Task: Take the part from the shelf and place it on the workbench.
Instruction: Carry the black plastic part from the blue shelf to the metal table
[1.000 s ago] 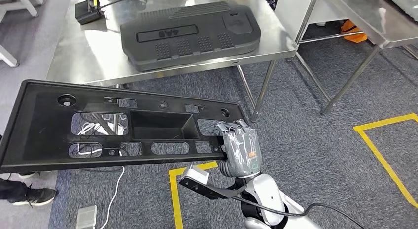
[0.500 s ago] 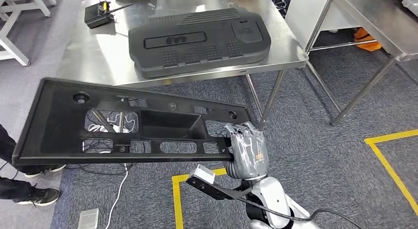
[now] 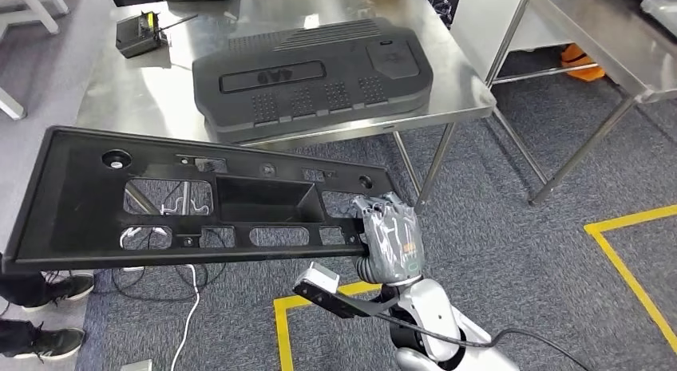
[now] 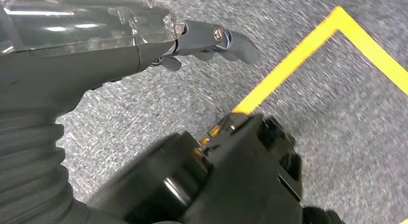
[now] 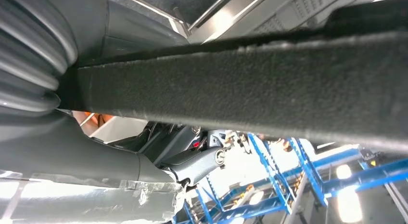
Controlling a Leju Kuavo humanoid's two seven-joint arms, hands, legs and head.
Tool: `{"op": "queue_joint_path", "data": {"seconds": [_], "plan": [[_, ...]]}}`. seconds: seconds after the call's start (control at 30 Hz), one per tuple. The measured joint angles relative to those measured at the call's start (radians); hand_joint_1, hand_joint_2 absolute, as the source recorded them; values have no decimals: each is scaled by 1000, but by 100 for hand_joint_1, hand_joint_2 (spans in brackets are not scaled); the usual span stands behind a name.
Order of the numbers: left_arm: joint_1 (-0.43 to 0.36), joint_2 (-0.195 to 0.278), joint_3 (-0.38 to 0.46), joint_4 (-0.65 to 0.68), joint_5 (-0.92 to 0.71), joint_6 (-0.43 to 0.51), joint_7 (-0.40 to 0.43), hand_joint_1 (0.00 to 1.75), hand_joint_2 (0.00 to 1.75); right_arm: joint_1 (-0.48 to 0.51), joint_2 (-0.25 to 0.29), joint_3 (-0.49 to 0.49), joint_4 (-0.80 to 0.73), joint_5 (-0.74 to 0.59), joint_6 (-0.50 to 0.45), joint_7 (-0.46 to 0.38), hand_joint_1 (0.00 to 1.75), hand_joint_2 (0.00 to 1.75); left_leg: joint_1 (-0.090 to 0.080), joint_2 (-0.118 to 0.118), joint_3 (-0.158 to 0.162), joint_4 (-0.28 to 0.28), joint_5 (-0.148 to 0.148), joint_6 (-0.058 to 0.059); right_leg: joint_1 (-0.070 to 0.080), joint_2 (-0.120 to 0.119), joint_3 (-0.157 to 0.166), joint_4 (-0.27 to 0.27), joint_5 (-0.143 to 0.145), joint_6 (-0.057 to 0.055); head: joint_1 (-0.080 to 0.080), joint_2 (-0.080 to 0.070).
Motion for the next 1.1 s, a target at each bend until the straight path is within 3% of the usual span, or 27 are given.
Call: {"op": "queue_joint_path", "data": {"seconds": [0.07, 0.17, 0.23, 0.27, 0.33, 0.4, 0.53, 0.6, 0.67, 0.73, 0.77, 0.8, 0.87, 0.93, 1.03, 1.1], "plan": [[0, 0, 0, -1, -1, 0, 0, 0, 175, -1, 0, -2, 0, 1, 0, -1, 175, 175, 7, -2, 25, -18, -6, 7, 0, 1, -23, 57, -3, 10, 4, 0], [-2, 0, 0, -1, -1, -4, 0, 0, 175, -3, 0, -2, 2, 2, 0, -4, 175, 175, 9, -2, 50, -26, -22, 15, -1, 2, -135, 219, -60, 19, 16, 0], [0, 0, 0, -1, -1, -7, 1, 0, 175, -2, 0, -2, 5, 2, -1, -5, 175, 175, 9, -2, 70, -26, -39, 13, -2, 2, -190, 257, -69, 21, 23, 0], [1, 0, 0, -1, -1, -8, 1, 0, 175, -2, 0, -2, 7, 2, -1, -6, 175, 175, 10, -2, 83, -26, -49, 11, -2, 2, -194, 228, -42, 21, 27, 0], [1, 0, 0, -1, -1, -8, 1, 0, 175, -2, 0, -2, 9, 2, -3, -7, 175, 175, 11, -3, 110, -26, -72, 3, -2, 2, -170, 111, 53, 21, 36, 0], [-1, 0, 0, -1, -1, -9, 2, 0, 175, -2, 0, -3, 12, 3, -7, -7, 175, 175, 11, -3, 125, -25, -91, -9, 3, 2, -151, 29, 99, 12, 42, 0], [-5, 0, 0, -1, -2, -10, 4, 0, 175, -2, 0, -5, 14, 4, -15, -7, 175, 175, 9, -1, 131, 8, -100, -30, 4, 3, -129, 14, 86, -18, 39, 0], [-8, 0, 0, -1, -3, -10, 4, 0, 175, -5, 1, -5, 14, 6, -19, -7, 175, 175, 12, 0, 80, 104, -107, -38, 0, 2, -106, 9, 73, -28, 30, 0], [-8, 0, 0, -2, -3, -10, 4, 0, 175, -8, 1, -5, 14, 6, -23, -7, 175, 175, 14, 1, -8, 227, -149, -44, 1, 1, -85, 8, 54, -34, 21, 0], [-5, 0, 0, -2, -3, -10, 5, 0, 175, -8, 1, -6, 14, 6, -24, -7, 175, 175, 16, 1, -71, 276, -191, -46, 1, 2, -59, 8, 32, -34, 17, 0], [-4, 0, 0, -2, -3, -11, 5, 0, 175, -8, 1, -6, 14, 6, -24, -7, 175, 175, 15, 1, -83, 255, -184, -45, 1, 3, -43, 8, 20, -33, 14, 0], [-3, 0, 0, -2, -3, -11, 5, 0, 175, -8, 1, -6, 14, 5, -24, -7, 175, 175, 15, 1, -83, 208, -152, -42, 1, 4, -25, 7, 7, -32, 11, 0], [0, 0, 0, -1, -3, -11, 5, 0, 175, -9, 1, -6, 15, -1, -26, -7, 175, 175, 10, 3, -73, 97, -38, -32, 2, 5, 4, 6, -18, -27, 6, 0], [4, 0, 0, -2, -3, -11, 6, 0, 175, -12, 1, -9, 15, -16, -30, -9, 175, 175, 1, 4, -64, 48, 23, -23, 1, 8, 20, 3, -37, -15, 2, 0], [-1, 0, 0, -2, -4, -11, 6, 0, 175, -19, 0, -14, 15, -43, -35, -10, 175, 175, 1, 2, -32, 27, 13, -6, 0, 9, 32, 21, -31, 5, 2, 0], [-5, 0, 0, -2, -4, -10, 6, 0, 175, -25, 0, -18, 15, -54, -38, -12, 175, 175, 5, 1, -2, 9, 4, 7, 0, 8, -2, 96, -25, 14, 7, 0]]}}
